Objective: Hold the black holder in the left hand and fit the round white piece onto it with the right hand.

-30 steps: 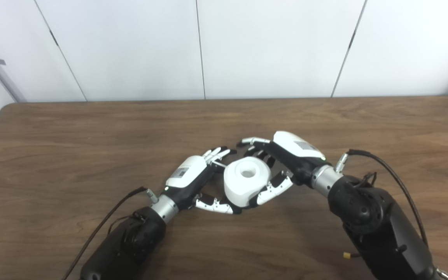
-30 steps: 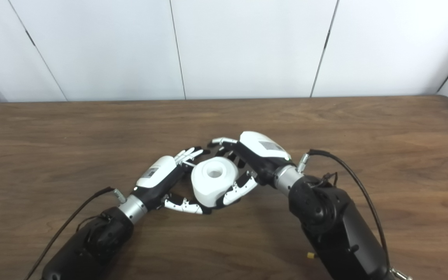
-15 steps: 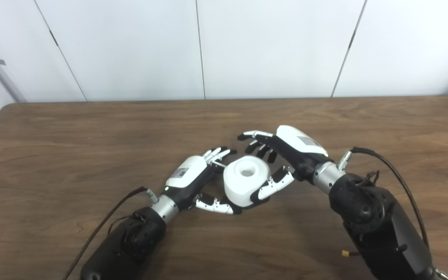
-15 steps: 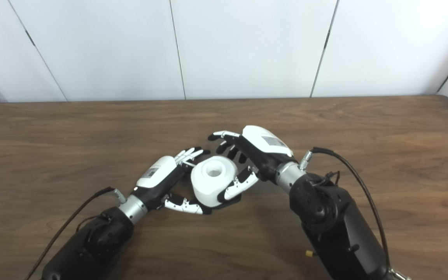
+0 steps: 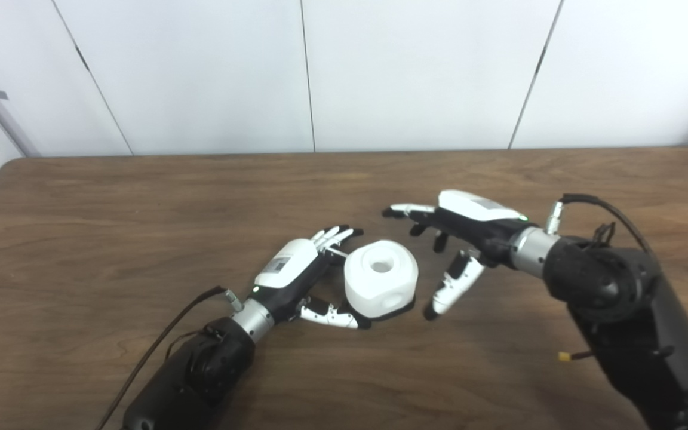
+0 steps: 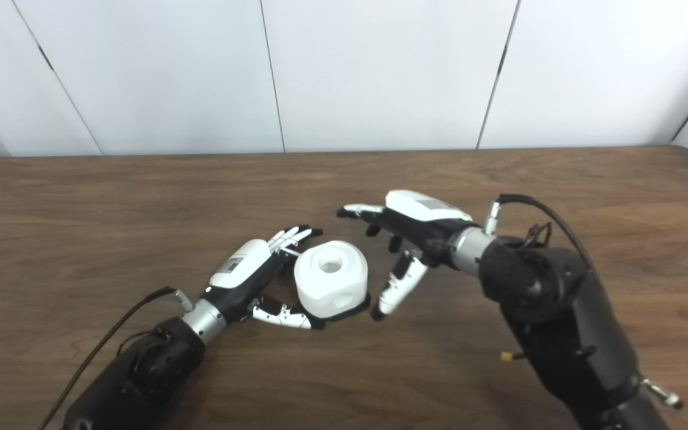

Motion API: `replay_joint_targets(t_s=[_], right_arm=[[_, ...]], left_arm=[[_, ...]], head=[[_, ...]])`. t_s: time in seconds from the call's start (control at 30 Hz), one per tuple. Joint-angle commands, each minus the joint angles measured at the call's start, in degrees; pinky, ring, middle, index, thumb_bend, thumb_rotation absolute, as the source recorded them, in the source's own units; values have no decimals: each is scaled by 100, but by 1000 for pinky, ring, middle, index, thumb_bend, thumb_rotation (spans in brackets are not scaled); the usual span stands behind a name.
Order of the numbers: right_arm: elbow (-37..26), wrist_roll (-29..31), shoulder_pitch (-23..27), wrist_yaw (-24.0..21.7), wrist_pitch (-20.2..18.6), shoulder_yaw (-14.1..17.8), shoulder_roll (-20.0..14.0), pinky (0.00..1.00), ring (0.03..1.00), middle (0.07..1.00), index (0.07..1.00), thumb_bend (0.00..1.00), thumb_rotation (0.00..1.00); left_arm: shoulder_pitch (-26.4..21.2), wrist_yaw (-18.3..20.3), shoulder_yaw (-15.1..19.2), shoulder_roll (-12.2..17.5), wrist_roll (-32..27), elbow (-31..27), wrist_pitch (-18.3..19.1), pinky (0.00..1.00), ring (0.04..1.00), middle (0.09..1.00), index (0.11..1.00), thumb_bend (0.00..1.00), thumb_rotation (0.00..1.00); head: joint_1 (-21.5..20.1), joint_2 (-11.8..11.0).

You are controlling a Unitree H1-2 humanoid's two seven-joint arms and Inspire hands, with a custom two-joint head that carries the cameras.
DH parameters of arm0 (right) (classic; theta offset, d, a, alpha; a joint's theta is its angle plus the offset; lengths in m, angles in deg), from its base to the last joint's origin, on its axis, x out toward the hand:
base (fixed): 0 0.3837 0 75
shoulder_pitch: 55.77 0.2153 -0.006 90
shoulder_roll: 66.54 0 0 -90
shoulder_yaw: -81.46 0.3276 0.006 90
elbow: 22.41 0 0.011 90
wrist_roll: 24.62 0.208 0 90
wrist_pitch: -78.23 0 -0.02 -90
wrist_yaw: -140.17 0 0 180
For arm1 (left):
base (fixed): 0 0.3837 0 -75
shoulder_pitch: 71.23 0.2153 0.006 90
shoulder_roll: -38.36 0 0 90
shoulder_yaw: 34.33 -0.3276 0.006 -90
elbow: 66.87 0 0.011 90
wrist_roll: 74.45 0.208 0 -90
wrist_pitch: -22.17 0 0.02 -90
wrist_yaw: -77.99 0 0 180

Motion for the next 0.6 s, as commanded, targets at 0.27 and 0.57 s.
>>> replay_joint_targets(t_s=[0.27,0.57], right_arm=[[-119,856,143,196,-12,762,-357,650,837,889,879,954,36],[973,2025,-548,2834,1011,1979,1097,525,605,668,673,699,108]], left_arm=[[143,532,-173,21,171,200,233,1000,1000,959,483,524,61],[154,516,-153,14,175,222,207,1000,1000,958,483,524,62]], head=[[-4,-24],[-3,-39]])
